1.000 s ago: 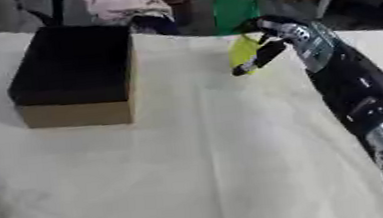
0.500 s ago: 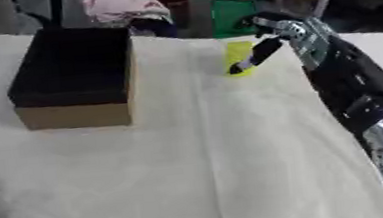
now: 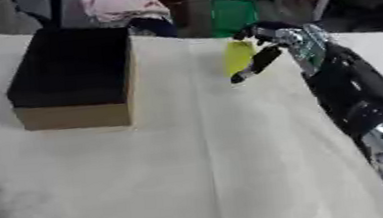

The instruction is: Pick up objects on the table and place them in the box.

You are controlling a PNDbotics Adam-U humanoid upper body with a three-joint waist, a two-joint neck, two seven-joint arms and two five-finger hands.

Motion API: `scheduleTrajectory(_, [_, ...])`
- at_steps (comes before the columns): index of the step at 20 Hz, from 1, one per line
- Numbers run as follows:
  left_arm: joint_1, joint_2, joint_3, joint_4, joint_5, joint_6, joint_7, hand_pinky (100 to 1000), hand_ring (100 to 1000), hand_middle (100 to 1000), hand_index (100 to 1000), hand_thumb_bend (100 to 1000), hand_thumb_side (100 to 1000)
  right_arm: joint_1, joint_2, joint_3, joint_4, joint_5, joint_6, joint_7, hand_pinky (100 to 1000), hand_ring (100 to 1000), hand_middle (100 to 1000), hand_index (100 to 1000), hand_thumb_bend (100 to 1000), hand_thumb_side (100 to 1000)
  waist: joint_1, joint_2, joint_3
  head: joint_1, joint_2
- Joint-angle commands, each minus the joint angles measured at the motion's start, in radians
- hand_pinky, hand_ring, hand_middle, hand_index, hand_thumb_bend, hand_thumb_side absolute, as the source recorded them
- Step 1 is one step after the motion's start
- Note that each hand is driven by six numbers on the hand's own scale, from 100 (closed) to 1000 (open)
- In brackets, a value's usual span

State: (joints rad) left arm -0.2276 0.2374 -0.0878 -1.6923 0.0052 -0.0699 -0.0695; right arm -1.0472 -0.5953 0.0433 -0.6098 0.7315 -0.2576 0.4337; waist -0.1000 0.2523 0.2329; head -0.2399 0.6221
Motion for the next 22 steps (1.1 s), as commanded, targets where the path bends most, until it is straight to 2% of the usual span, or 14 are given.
scheduleTrajectory(1, [-0.009, 0.008, 0.006, -0.020, 0.000, -0.003, -0.004, 676, 580, 570, 683, 531, 630, -0.013, -0.014, -0.003, -0.002, 0.020, -0.002, 0.002, 861, 979, 874, 928, 747, 358, 0.008, -0.013, 0.003, -0.004, -0.018])
scheduleTrajectory(4, [-0.011, 0.007, 0.006, -0.021, 0.001, -0.003, -0.004, 676, 579, 570, 683, 532, 630, -0.007, -0.012, -0.004, 0.002, 0.030, 0.000, -0.003, 854, 962, 830, 912, 742, 358, 0.008, -0.010, 0.006, -0.006, -0.022])
scheduleTrajectory(8, [-0.011, 0.006, 0.006, -0.021, 0.001, -0.003, -0.004, 677, 579, 569, 683, 532, 630, -0.003, -0.011, -0.006, -0.003, 0.044, 0.008, -0.043, 813, 900, 693, 842, 704, 341, 0.009, -0.008, 0.005, -0.009, -0.025])
scheduleTrajectory(11, [-0.011, 0.005, 0.007, -0.021, 0.001, -0.003, -0.004, 677, 579, 569, 682, 532, 630, 0.000, -0.013, -0.007, -0.018, 0.075, 0.013, -0.138, 746, 814, 532, 722, 644, 335, 0.009, -0.008, 0.004, -0.010, -0.027])
scheduleTrajectory(13, [-0.011, 0.005, 0.007, -0.021, 0.001, -0.003, -0.004, 677, 579, 569, 682, 533, 630, 0.003, -0.013, -0.008, -0.025, 0.102, 0.015, -0.224, 721, 784, 478, 670, 605, 313, 0.009, -0.008, 0.004, -0.010, -0.028])
scheduleTrajectory(15, [-0.011, 0.005, 0.007, -0.021, 0.001, -0.002, -0.003, 677, 578, 569, 682, 533, 629, 0.004, -0.012, -0.007, -0.028, 0.123, 0.013, -0.300, 674, 725, 361, 540, 536, 250, 0.010, -0.009, 0.002, -0.009, -0.029])
scheduleTrajectory(17, [-0.012, 0.004, 0.008, -0.021, 0.002, -0.003, -0.003, 677, 578, 569, 682, 533, 628, 0.005, -0.011, -0.007, -0.030, 0.139, 0.011, -0.364, 640, 677, 287, 464, 483, 181, 0.010, -0.010, 0.001, -0.009, -0.029])
scheduleTrajectory(20, [-0.011, 0.004, 0.008, -0.021, 0.002, -0.003, -0.003, 677, 578, 569, 682, 533, 627, 0.005, -0.010, -0.005, -0.038, 0.151, 0.005, -0.433, 619, 647, 253, 432, 451, 129, 0.011, -0.012, -0.001, -0.008, -0.028])
scheduleTrajectory(22, [-0.010, 0.004, 0.008, -0.020, 0.003, -0.003, -0.003, 677, 578, 569, 682, 533, 627, 0.005, -0.009, -0.003, -0.041, 0.155, 0.001, -0.456, 619, 647, 253, 432, 451, 129, 0.011, -0.013, -0.002, -0.008, -0.028])
